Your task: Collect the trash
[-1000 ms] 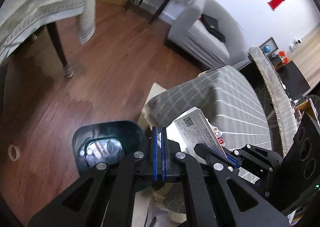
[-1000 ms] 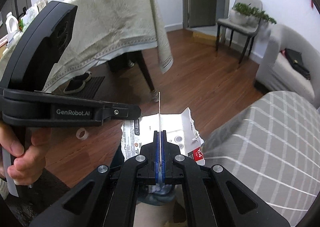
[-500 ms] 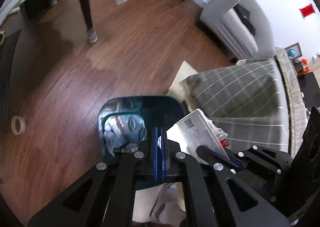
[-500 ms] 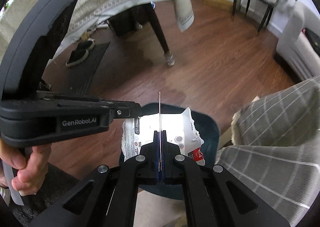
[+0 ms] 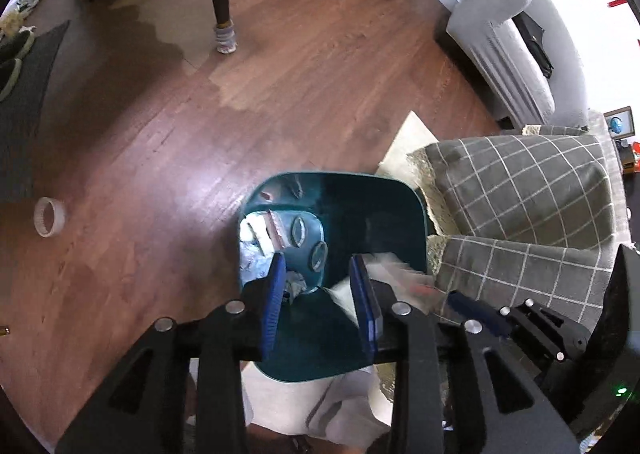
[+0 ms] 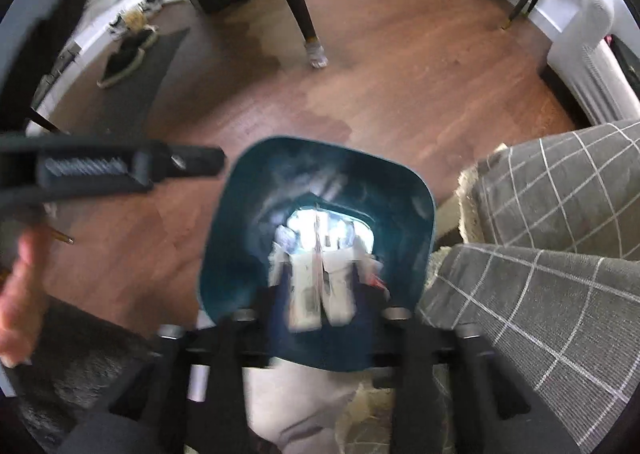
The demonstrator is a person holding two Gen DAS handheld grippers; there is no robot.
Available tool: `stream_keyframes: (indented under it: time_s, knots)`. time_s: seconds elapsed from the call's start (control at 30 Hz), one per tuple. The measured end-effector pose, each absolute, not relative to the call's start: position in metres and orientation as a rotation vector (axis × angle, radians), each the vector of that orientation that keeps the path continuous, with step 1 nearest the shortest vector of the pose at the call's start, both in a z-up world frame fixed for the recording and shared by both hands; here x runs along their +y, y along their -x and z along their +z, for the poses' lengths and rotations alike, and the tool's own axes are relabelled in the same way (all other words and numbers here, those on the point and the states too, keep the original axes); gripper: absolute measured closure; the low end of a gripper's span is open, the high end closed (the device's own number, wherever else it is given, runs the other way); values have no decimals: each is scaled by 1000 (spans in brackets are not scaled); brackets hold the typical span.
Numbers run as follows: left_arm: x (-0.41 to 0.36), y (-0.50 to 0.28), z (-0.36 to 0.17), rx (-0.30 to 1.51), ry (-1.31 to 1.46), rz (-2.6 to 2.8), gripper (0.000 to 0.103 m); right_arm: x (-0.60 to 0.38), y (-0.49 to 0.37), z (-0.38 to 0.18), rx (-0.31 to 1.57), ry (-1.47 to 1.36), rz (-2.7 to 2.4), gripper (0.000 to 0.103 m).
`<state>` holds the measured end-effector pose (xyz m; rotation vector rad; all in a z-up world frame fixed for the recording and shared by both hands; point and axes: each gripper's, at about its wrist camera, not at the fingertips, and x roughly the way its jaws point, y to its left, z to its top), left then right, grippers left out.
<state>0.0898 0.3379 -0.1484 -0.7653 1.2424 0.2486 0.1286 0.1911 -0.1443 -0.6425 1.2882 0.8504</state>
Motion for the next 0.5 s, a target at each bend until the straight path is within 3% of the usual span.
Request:
stream_keyframes:
  time_s: [0.27, 0.5]
  knots:
    - [337, -88, -122, 1201, 655, 297, 66, 179, -131, -137, 1301, 600, 865, 61]
    - [329, -63, -67, 1073, 548, 310, 61, 155, -128, -85, 1199, 487, 882, 61]
